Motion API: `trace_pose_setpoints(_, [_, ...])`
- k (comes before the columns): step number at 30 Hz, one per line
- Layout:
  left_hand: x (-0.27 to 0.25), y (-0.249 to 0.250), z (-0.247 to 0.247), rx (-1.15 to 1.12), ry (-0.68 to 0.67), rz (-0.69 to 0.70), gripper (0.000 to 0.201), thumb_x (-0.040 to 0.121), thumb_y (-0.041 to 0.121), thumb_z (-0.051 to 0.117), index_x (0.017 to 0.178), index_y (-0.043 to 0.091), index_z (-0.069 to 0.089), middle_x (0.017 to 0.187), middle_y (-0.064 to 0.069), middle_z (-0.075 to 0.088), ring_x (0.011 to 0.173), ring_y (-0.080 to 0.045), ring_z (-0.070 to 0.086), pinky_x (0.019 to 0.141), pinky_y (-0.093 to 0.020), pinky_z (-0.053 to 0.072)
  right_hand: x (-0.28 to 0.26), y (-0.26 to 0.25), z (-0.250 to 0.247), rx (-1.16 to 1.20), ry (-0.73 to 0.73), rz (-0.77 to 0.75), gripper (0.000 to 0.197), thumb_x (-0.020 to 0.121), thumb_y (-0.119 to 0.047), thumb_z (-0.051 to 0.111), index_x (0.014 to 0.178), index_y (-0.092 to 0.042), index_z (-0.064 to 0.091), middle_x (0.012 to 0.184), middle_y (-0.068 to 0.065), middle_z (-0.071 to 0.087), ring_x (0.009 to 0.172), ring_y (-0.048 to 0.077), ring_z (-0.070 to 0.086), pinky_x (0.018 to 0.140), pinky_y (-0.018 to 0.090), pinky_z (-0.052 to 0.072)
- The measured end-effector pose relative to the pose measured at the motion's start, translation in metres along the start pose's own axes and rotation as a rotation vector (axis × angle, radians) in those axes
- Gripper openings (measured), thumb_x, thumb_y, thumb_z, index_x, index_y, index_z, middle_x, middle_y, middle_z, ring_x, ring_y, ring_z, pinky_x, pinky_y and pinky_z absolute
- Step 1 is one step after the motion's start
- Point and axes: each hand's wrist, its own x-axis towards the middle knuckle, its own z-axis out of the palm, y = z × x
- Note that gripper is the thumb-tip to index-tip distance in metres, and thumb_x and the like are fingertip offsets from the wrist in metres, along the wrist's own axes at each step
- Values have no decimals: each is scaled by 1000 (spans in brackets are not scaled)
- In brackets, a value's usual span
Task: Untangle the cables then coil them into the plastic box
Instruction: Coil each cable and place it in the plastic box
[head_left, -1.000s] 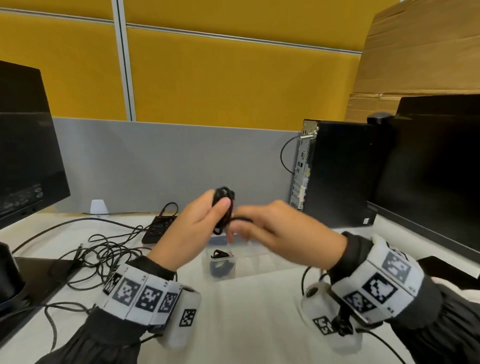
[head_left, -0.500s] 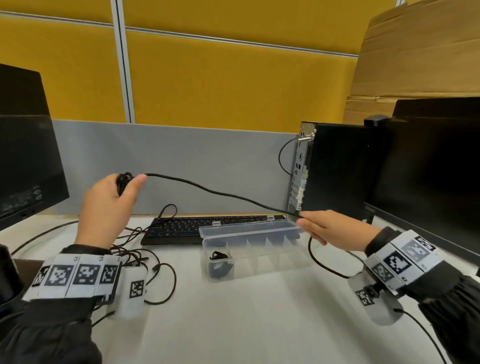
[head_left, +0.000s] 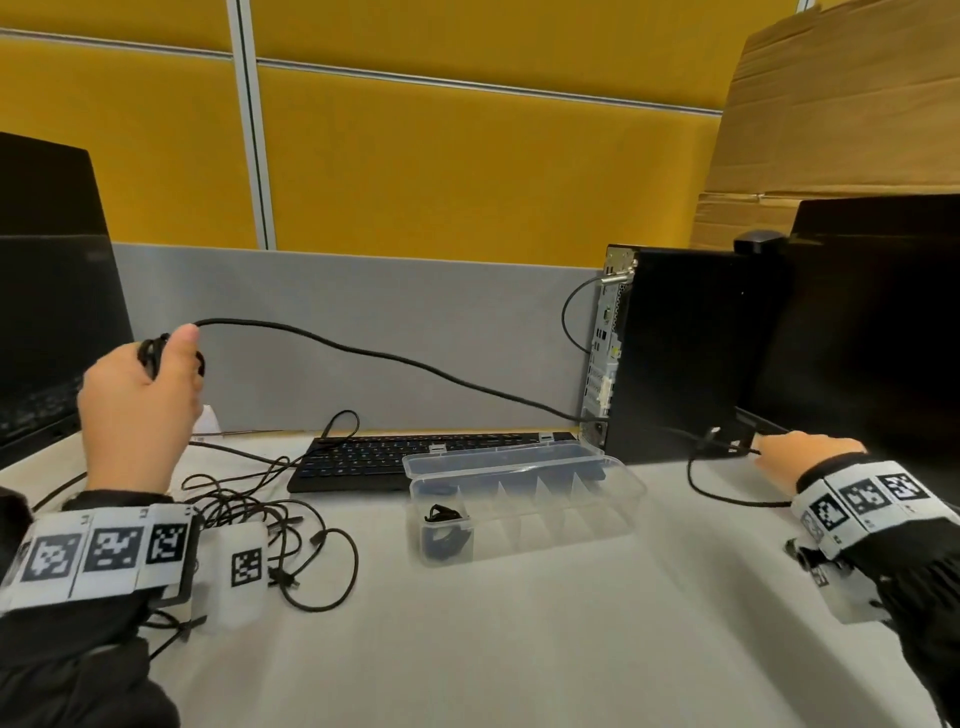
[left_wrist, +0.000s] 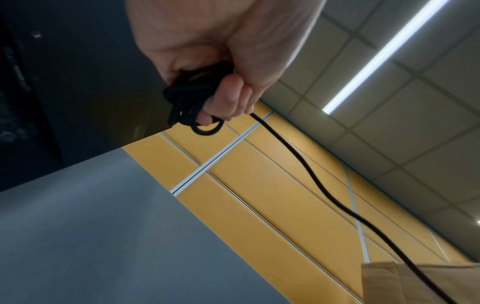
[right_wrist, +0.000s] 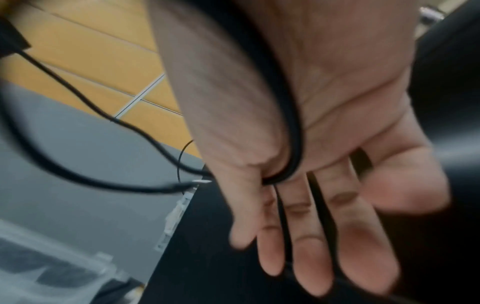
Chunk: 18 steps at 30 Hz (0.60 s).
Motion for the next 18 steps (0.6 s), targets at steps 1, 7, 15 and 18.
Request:
trace_pose_setpoints(1, [-2,3,1,-18,-9,4,43,92,50,43,63,18,50,60,-6,50,56,-22,48,70,-46,48,-1,-3,-4,10,5,-10,35,95,-38,43,126,-23,50,104,-4,59,95,16,60,90,31,48])
trace_pose_setpoints(7, [-32,32,36,12,-230,107,42,97,35,43,73,4,57,61,-5,54,56,-20,50,62,-35,45,-34,-71,-70,636,335,-462,60,88,-43,56,139,-23,33,135,6,47,122,20,47,101,37,43])
trace_pose_setpoints(15, [-79,77,53,-329,-585,151,36,97,32,40,75,6,53,48,4,42,39,-10,38,43,-22,37,-112,-150,-108,1049,390,-849,56,93,-52,37,143,-32,23,141,-6,42,111,9,45,105,43,35])
trace_pose_setpoints(18, [-87,90,47,-517,-805,42,37,95,35,40,79,5,52,46,4,42,37,-11,35,52,-28,36,-103,-149,-110,1083,707,-752,30,97,-45,35,119,-30,48,119,-6,48,113,10,43,96,44,39])
